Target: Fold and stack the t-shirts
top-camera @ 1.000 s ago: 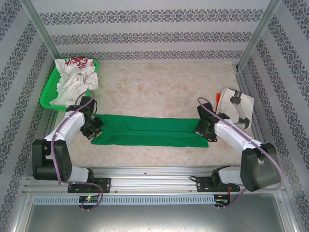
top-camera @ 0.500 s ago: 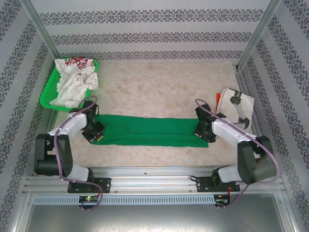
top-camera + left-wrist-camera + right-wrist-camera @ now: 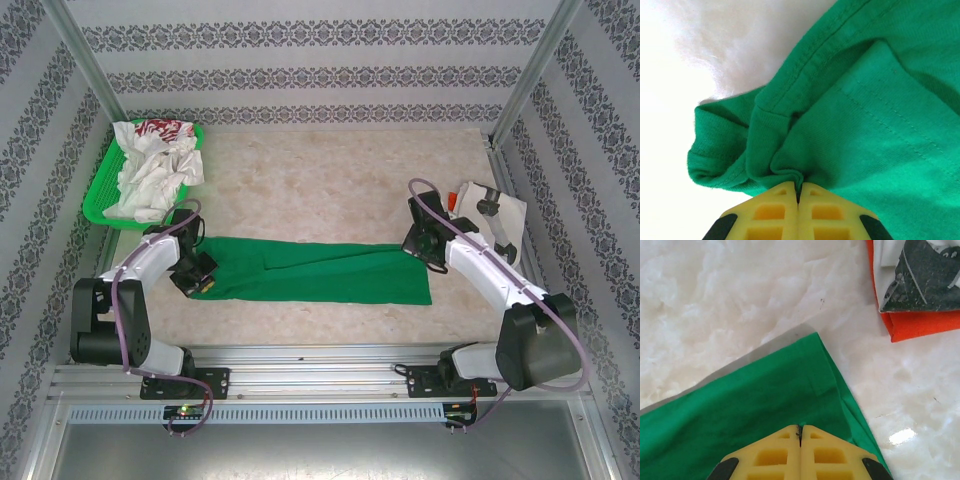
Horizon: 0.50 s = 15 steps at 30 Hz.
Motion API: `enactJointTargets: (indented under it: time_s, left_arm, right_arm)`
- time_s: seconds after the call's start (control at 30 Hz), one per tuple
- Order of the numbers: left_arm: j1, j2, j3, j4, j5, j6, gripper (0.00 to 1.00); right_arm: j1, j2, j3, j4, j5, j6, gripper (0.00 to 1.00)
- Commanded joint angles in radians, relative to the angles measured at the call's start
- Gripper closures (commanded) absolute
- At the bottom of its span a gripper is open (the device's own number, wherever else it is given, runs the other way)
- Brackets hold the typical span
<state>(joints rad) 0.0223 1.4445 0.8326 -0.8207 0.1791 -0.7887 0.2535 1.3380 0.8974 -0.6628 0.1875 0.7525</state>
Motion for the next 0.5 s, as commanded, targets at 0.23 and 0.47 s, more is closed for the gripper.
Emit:
enactJointTargets:
  time_s: [0.23,0.47]
  left_arm:
    - [0.016,-0.013,-0.06,0.014,0.008,-0.003,1.0]
    - [0.016,-0.016,-0.061,0.001,-0.022,-0.005,0.76]
  right_arm:
    - [-0.005,0.039,-0.152,-0.003,0.015,0.019,1.0]
    - [0.005,0.009,-0.141,0.019,0.009,-0.024,0.67]
